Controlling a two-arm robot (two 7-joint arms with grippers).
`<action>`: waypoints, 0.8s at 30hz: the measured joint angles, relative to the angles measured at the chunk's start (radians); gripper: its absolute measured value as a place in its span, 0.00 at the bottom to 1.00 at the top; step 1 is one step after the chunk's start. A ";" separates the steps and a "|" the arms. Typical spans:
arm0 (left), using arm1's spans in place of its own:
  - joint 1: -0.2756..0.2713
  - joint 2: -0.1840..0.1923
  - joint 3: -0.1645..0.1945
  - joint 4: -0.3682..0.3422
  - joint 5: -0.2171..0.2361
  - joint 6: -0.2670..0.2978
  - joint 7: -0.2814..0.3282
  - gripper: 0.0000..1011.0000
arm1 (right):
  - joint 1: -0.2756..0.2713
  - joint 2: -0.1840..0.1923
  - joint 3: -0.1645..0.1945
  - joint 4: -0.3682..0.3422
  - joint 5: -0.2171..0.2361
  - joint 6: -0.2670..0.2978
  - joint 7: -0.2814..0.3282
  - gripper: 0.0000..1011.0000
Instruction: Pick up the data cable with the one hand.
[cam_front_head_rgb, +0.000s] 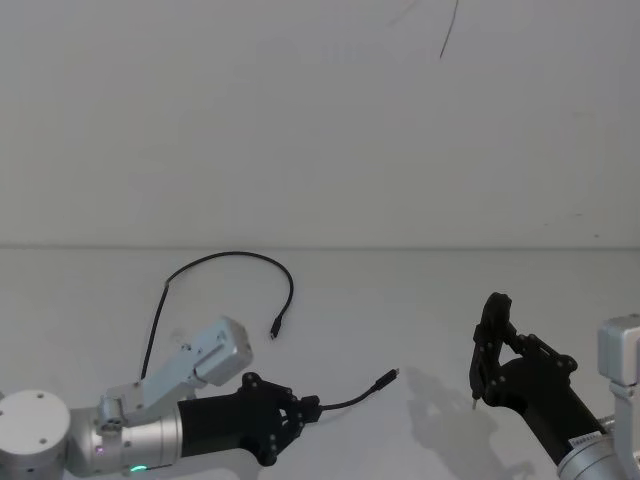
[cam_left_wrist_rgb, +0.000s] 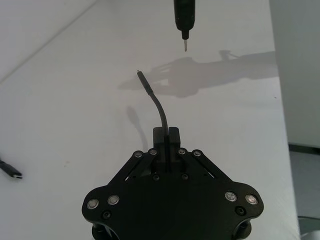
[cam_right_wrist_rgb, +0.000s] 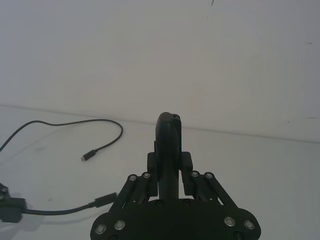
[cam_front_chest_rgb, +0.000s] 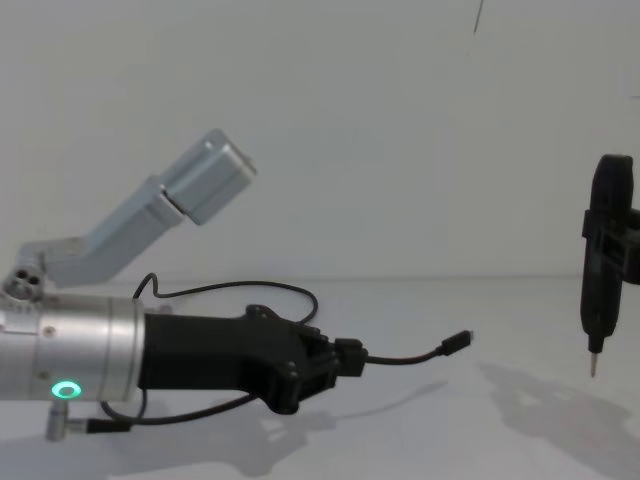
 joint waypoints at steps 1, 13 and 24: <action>0.003 0.006 -0.001 -0.008 0.000 0.001 0.000 0.04 | 0.000 0.000 0.000 0.000 0.000 0.000 0.000 0.27; 0.036 0.082 -0.017 -0.110 -0.013 0.032 0.011 0.04 | 0.000 0.000 0.000 0.000 0.000 0.000 0.000 0.27; 0.050 0.112 -0.023 -0.151 -0.024 0.049 0.020 0.04 | 0.001 -0.007 0.007 -0.005 0.005 0.000 0.000 0.27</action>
